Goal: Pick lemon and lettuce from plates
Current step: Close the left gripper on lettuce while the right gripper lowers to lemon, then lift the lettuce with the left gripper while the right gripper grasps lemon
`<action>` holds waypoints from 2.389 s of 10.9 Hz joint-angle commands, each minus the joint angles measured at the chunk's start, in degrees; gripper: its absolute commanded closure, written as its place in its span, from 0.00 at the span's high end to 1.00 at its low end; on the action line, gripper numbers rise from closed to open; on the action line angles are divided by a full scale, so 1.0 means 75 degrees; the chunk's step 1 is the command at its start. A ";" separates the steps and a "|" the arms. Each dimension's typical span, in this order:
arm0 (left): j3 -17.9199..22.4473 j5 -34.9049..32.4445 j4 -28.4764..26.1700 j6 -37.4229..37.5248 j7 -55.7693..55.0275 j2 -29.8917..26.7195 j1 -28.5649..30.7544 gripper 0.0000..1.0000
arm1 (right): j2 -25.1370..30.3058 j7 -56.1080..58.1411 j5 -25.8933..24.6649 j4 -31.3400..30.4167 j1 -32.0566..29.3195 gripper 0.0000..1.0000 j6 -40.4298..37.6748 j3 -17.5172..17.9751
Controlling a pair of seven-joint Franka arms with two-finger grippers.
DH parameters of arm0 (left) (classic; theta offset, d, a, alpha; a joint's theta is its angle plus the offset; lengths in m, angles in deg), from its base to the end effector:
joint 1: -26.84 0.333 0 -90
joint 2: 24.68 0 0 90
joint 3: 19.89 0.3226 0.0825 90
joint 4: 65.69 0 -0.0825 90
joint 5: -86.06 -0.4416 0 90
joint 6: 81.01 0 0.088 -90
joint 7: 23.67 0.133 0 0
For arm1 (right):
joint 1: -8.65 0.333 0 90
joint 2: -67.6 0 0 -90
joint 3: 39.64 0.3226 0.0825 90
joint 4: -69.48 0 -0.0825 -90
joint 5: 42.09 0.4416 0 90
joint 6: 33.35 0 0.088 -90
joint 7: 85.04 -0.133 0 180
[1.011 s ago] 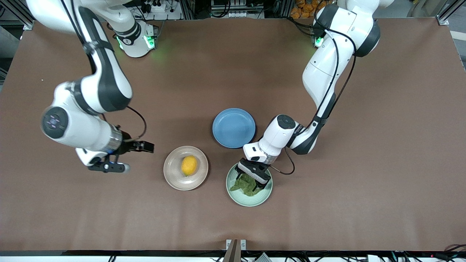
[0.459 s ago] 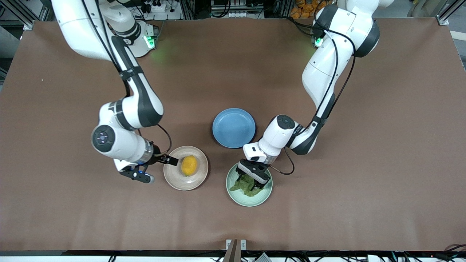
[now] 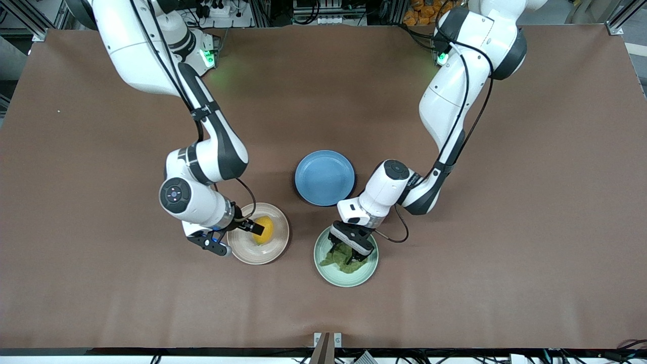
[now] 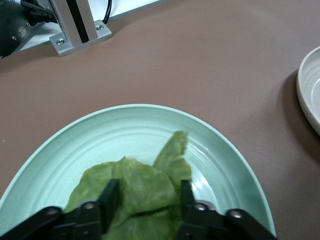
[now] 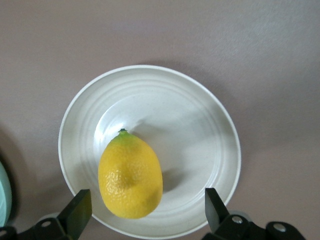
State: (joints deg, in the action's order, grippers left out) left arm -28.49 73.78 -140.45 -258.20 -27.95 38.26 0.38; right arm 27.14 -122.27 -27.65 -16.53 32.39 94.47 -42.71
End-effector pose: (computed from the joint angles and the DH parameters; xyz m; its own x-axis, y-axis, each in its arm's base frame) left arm 0.6955 -0.4652 0.0956 0.6299 -0.4314 0.6459 -0.5894 -0.8070 0.0358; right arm 0.7125 0.2880 0.1994 0.9087 -0.4077 -0.0898 -0.4169 -0.8979 -0.1413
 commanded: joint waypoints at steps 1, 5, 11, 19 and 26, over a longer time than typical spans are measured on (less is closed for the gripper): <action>0.0080 -0.0074 0.0206 -0.0104 0.0021 0.0140 -0.0070 0.39 | -0.0441 -0.0309 0.0114 0.0242 0.0140 1.00 0.0288 -0.0036; 0.0057 -0.0051 0.0206 -0.0104 -0.0038 0.0070 -0.0058 0.25 | -0.0676 -0.0473 0.0090 0.0265 0.0327 1.00 0.0535 -0.0036; -0.0002 -0.0074 0.0124 -0.0034 -0.0026 -0.0282 0.0129 0.00 | -0.0922 -0.0567 0.0055 0.0265 0.0456 1.00 0.0968 -0.0048; -0.1765 -0.0051 -0.0052 0.2504 -0.0050 -0.1137 0.1717 0.00 | -0.1157 -0.0450 -0.0015 0.0265 0.0515 0.67 0.1039 -0.0048; -0.3939 -0.0133 0.0041 0.6861 0.0032 -0.1910 0.4464 0.00 | -0.1146 -0.0415 -0.0015 0.0288 0.0434 0.45 0.0981 -0.0060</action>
State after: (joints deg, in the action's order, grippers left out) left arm -56.02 73.80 -138.76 -215.83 -27.93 27.06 30.46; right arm 19.66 -125.46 -27.73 -15.90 35.84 102.10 -42.87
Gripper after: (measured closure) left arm 0.965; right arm 0.414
